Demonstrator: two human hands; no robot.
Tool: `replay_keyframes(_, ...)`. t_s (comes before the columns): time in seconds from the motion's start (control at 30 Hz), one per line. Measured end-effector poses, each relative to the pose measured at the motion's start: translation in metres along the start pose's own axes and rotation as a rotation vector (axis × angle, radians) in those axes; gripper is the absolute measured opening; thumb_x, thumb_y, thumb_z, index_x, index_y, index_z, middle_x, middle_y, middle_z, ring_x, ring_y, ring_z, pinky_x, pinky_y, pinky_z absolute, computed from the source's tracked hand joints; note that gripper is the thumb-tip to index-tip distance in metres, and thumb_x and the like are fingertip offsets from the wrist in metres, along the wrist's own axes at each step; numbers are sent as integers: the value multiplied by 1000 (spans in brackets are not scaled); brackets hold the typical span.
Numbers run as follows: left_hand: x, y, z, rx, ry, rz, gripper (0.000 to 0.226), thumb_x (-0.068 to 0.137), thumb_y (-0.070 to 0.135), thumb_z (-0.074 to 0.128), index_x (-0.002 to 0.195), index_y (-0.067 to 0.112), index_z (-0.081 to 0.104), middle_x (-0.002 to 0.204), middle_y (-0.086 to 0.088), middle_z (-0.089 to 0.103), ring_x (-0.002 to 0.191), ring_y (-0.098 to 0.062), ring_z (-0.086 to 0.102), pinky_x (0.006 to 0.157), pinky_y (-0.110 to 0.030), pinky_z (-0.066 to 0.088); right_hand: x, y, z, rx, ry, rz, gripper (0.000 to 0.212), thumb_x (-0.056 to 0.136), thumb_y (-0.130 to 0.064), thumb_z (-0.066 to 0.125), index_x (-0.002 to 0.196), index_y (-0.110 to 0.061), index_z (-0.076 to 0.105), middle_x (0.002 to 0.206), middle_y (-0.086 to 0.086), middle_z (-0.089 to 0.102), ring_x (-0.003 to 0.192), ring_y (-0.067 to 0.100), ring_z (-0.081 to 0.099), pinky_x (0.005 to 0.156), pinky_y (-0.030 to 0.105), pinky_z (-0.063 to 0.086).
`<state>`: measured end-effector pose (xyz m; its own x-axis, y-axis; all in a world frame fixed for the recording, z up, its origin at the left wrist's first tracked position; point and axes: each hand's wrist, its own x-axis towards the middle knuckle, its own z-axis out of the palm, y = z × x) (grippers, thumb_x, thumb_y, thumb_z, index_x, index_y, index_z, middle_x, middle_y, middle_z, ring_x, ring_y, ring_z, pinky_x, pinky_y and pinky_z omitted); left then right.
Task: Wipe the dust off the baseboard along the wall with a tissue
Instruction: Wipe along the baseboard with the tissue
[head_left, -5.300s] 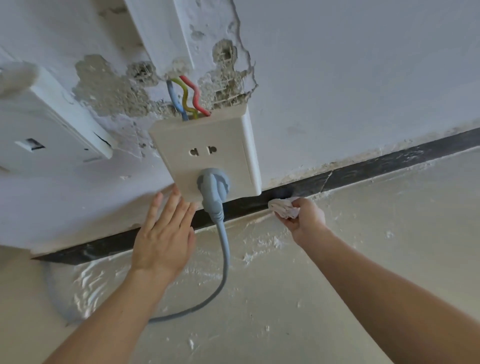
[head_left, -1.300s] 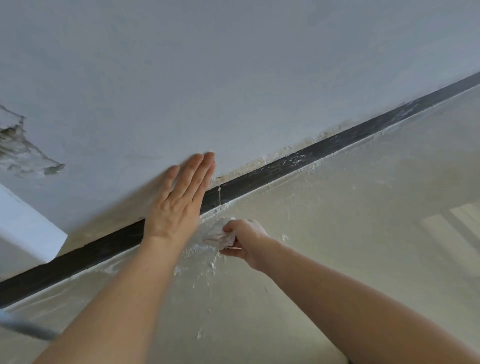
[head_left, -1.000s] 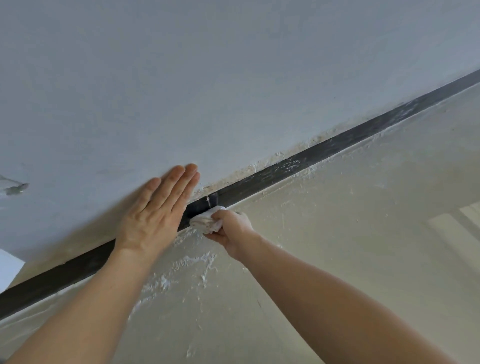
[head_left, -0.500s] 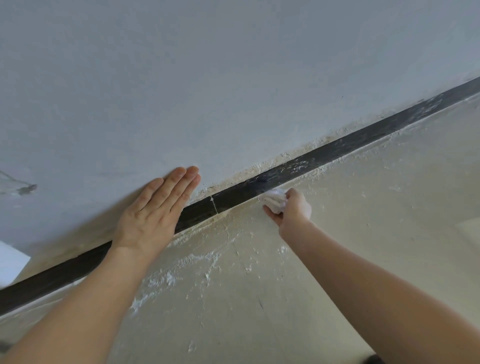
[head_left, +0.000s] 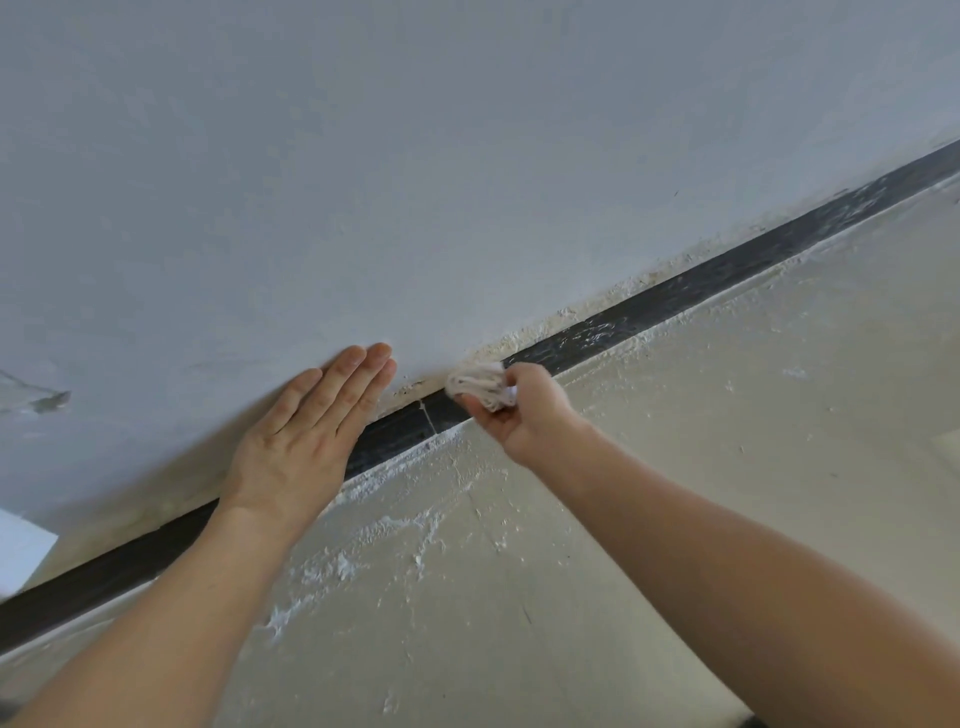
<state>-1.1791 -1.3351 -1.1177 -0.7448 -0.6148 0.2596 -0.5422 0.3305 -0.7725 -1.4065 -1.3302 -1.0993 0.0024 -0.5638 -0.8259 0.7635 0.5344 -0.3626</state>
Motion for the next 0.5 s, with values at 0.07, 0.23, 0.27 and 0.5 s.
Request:
replay_keyframes(0.07,0,1,1,7,3,-11,78,86,20,45,151,13,3,157,-5,-14,144,-21,-15,116,-34,-12,-3,-15,-12,83,21,-67,18,97,-7,43,108,0,57,110,25,61,76,26,65,46,22,56)
replay_keyframes(0.23,3,0,0,12,-12,-11,80,86,27,52,151,13,7,157,-7,-13,144,-22,-15,117,-35,-10,9,-25,-39,191,121,-213,39,97,-27,43,118,3,57,93,16,63,56,19,62,45,24,54)
replay_keyframes(0.27,3,0,0,17,-10,-9,79,86,28,51,151,13,8,158,-7,-12,145,-22,-14,117,-36,-10,13,-18,-40,104,136,-190,42,97,-29,42,120,3,57,90,15,62,50,17,59,44,24,51)
replay_keyframes(0.5,2,3,2,0,14,0,73,87,24,48,151,13,14,158,-7,-7,145,-22,-8,117,-36,-7,27,20,-12,-158,20,95,29,97,-12,43,119,2,55,115,23,64,87,30,65,71,38,58)
